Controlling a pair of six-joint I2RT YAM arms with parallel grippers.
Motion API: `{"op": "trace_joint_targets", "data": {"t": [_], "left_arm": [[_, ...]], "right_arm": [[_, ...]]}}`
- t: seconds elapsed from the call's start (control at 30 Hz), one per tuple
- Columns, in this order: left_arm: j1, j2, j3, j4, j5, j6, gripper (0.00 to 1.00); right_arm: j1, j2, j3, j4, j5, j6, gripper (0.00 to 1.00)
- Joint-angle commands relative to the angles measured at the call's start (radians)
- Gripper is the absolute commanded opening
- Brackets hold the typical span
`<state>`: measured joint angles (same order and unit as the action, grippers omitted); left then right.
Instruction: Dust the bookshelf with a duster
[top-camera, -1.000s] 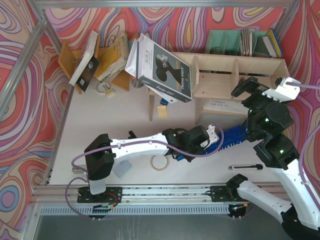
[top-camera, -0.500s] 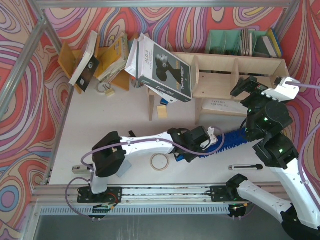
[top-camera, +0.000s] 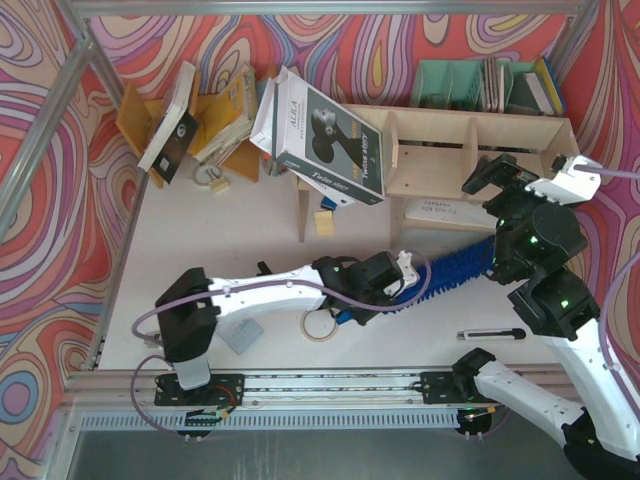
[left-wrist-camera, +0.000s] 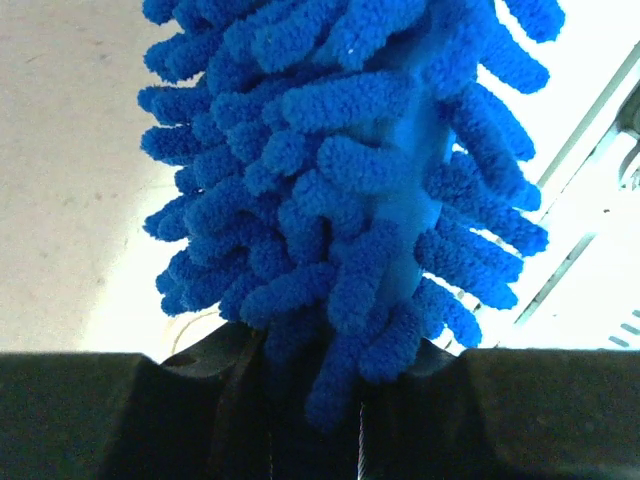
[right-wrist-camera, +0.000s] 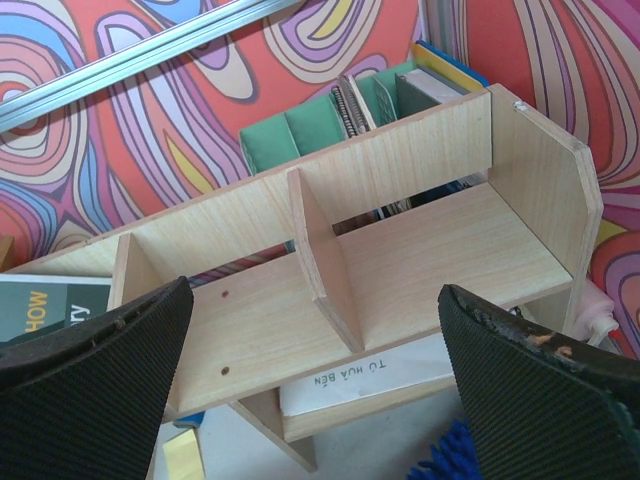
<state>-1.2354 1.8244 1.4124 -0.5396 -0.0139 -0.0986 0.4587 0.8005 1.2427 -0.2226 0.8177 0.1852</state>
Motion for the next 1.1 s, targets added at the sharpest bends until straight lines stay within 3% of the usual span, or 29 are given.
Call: {"op": "trace_joint_targets", "data": {"t": [0.0,0.57,1.07], "left_arm": [[0.009,-0.132,-0.061,0.006,-0.048,-0.044,0.00],[0.010,-0.500,-0.335,-0.225,-0.192,-0.207,0.00],[0.011,-0.770,-0.360,-0.494,-0.275,-0.352,0.00]], "right_arm": [[0.001,-0.012,0.006,0.001,0.005,0.009,0.99],[0.002,-0.016,-0.018,0.000,0.002,0.030,0.99],[0.000,0.014,-0.016,0.006,-0.016,0.052,0.99]]}}
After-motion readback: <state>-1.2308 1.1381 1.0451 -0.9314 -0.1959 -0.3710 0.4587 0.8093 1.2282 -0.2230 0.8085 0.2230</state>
